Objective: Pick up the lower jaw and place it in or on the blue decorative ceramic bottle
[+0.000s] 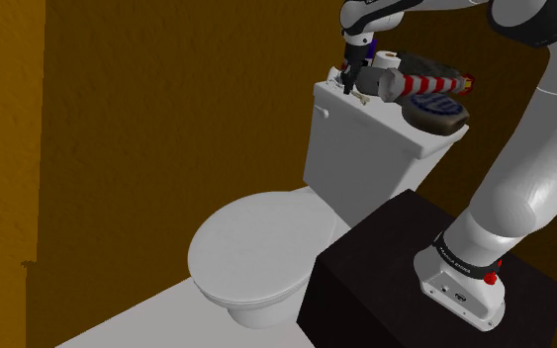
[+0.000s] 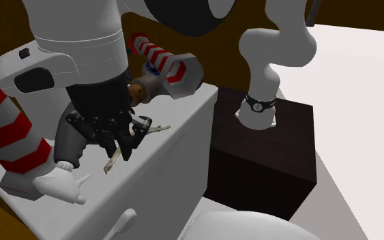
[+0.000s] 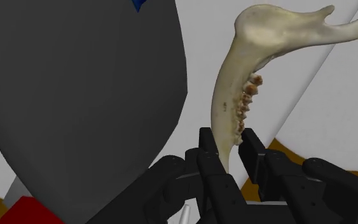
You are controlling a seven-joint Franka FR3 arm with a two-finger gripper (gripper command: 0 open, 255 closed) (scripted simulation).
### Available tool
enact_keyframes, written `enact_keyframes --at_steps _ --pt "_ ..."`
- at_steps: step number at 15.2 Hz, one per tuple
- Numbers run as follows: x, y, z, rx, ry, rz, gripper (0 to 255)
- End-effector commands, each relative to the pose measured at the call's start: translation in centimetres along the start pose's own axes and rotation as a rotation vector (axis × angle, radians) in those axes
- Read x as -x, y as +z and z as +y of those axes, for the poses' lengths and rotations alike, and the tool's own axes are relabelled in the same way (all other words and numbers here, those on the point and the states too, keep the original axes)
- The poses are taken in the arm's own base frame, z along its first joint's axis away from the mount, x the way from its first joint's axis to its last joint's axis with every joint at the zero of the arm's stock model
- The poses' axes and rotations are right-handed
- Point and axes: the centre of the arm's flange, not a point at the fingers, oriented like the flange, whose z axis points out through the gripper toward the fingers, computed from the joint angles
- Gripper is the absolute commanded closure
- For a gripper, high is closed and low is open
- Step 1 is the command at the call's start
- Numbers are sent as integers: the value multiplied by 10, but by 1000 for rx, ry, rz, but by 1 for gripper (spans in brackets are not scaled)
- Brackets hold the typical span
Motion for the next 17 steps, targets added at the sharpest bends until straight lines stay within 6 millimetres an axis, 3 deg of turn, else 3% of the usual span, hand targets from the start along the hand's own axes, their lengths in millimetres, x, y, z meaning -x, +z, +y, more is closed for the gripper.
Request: enact_keyframes --at_steps 1,17 --pt "1 -9 2 0 1 -2 255" --pt "4 -94 7 0 1 -2 255"
